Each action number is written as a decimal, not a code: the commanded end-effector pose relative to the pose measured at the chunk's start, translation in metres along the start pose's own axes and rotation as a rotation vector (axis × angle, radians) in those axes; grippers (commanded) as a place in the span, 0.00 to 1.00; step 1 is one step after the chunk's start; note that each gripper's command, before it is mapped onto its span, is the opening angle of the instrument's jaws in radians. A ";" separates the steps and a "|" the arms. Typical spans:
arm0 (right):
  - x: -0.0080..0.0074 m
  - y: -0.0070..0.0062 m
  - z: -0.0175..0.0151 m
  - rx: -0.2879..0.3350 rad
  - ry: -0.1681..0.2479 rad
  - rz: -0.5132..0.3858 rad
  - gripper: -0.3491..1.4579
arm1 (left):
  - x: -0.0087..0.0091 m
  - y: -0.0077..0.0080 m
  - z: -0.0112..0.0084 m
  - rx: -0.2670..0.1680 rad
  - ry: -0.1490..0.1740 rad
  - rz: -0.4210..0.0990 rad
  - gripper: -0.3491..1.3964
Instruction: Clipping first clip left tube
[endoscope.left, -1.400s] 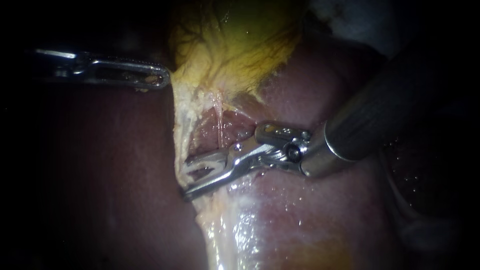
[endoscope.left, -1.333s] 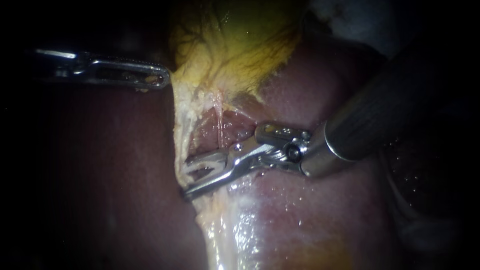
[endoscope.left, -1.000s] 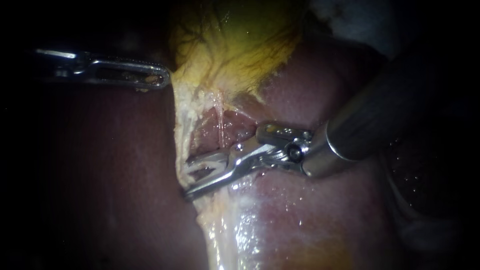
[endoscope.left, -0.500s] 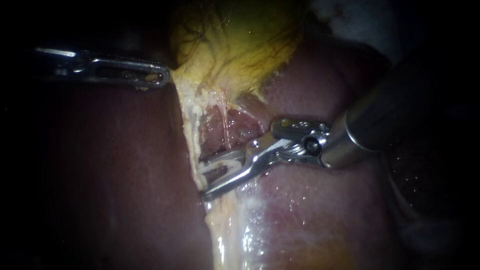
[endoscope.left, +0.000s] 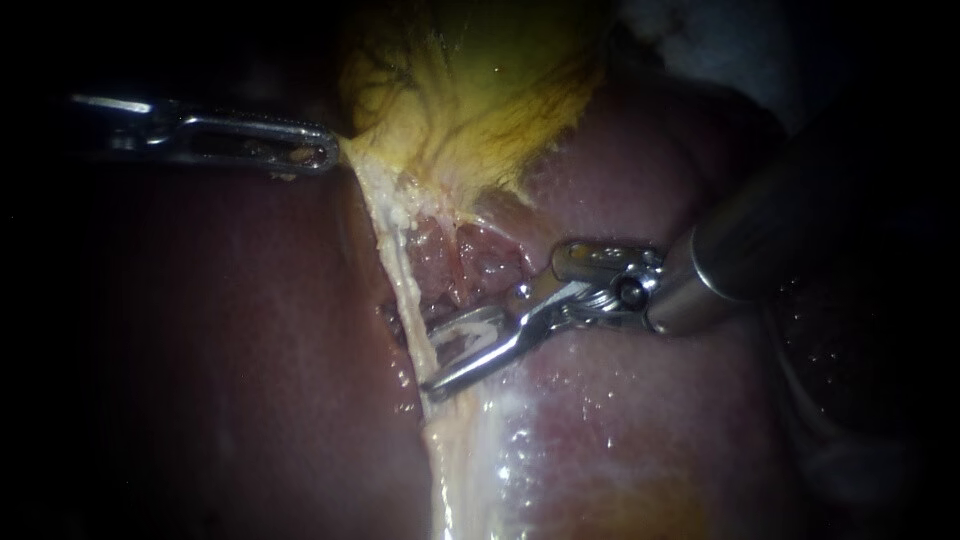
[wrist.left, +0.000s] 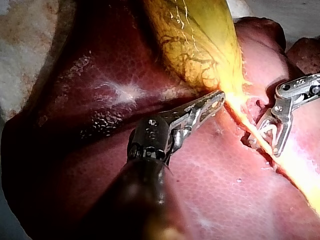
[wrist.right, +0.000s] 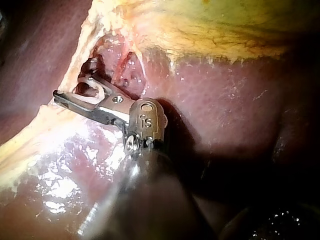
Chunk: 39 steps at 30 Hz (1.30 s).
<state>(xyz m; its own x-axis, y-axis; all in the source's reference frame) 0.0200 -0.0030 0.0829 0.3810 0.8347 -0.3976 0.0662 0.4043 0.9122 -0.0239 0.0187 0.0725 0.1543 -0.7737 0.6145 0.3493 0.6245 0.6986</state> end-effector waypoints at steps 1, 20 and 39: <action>0.0000 0.0002 0.0000 -0.013 0.008 -0.001 0.49 | 0.0000 0.0000 0.0000 0.000 0.000 0.000 0.00; 0.0009 -0.0006 0.0024 0.113 0.157 -0.002 0.50 | 0.0000 0.0000 0.0001 0.000 0.000 0.000 0.00; 0.0017 -0.0065 0.0041 0.291 0.128 -0.032 0.49 | 0.0000 0.0000 0.0001 0.000 0.000 0.000 0.00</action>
<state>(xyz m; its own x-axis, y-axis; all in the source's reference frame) 0.0240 -0.0058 0.0765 0.2571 0.8677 -0.4255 0.3537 0.3253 0.8770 -0.0240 0.0187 0.0725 0.1541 -0.7737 0.6145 0.3495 0.6244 0.6985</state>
